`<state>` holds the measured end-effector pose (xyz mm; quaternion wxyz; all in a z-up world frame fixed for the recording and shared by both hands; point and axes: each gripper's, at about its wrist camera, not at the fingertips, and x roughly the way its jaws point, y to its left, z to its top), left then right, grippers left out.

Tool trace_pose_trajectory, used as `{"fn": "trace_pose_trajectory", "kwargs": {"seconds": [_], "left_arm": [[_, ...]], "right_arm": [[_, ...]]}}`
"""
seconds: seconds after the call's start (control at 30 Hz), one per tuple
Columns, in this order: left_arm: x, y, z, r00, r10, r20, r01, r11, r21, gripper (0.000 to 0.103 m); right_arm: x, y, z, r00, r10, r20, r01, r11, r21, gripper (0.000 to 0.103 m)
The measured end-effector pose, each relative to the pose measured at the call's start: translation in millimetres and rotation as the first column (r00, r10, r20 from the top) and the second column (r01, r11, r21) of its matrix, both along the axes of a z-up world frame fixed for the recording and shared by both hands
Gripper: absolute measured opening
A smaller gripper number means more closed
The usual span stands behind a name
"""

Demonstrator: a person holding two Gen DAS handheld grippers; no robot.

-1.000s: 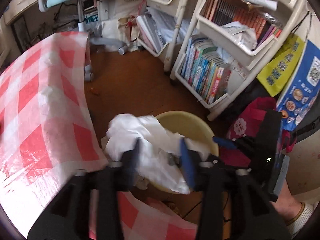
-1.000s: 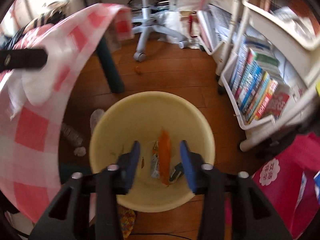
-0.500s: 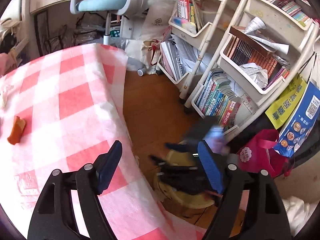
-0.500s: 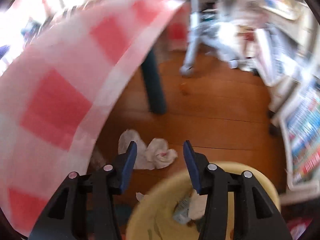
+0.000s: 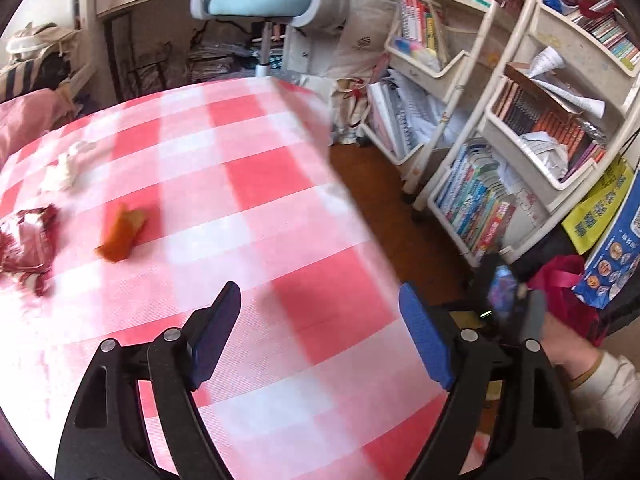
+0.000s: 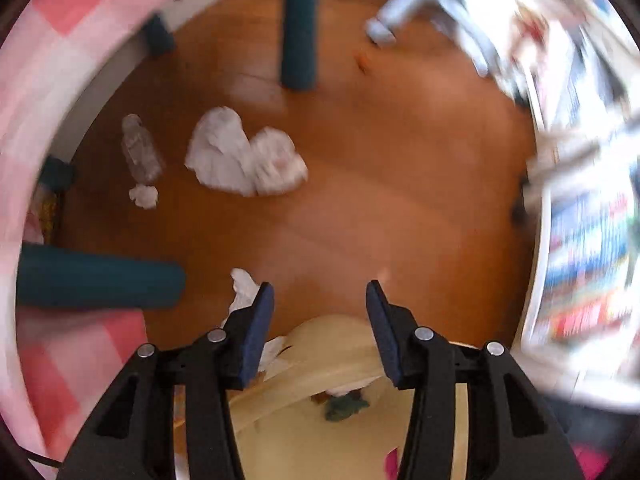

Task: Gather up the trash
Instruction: 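Grasp the crumpled tissue on the floor with the right tool while the left tool returns to the table, then lift the tissue with the right tool while the left tool grasps the small orange scrap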

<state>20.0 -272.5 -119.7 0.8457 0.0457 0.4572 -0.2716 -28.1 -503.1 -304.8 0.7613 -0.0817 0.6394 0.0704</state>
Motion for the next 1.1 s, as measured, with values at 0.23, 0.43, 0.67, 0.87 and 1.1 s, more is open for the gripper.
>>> {"fn": "trace_pose_trajectory", "kwargs": {"seconds": [0.23, 0.43, 0.67, 0.87, 1.1], "left_arm": [[17, 49, 4, 0.994, 0.106, 0.038, -0.109, 0.988, 0.106, 0.078], [29, 103, 35, 0.967, 0.166, 0.194, -0.2, 0.965, 0.172, 0.082], [46, 168, 25, 0.938, 0.27, 0.22, -0.317, 0.923, 0.22, 0.082], [61, 190, 20, 0.914, 0.344, 0.213, -0.385, 0.902, 0.195, 0.082], [74, 202, 27, 0.869, 0.399, 0.292, -0.462, 0.866, 0.193, 0.082]], "right_arm": [[27, -21, 10, 0.92, -0.39, 0.031, 0.349, 0.854, 0.386, 0.068], [108, 39, -82, 0.903, -0.43, -0.022, 0.415, 0.857, 0.304, 0.068], [140, 75, -176, 0.928, -0.368, -0.058, 0.372, 0.912, 0.174, 0.066], [134, 85, -215, 0.961, -0.265, -0.077, 0.272, 0.955, 0.114, 0.042], [111, 67, -199, 0.948, -0.313, -0.055, 0.318, 0.926, 0.201, 0.001]]}}
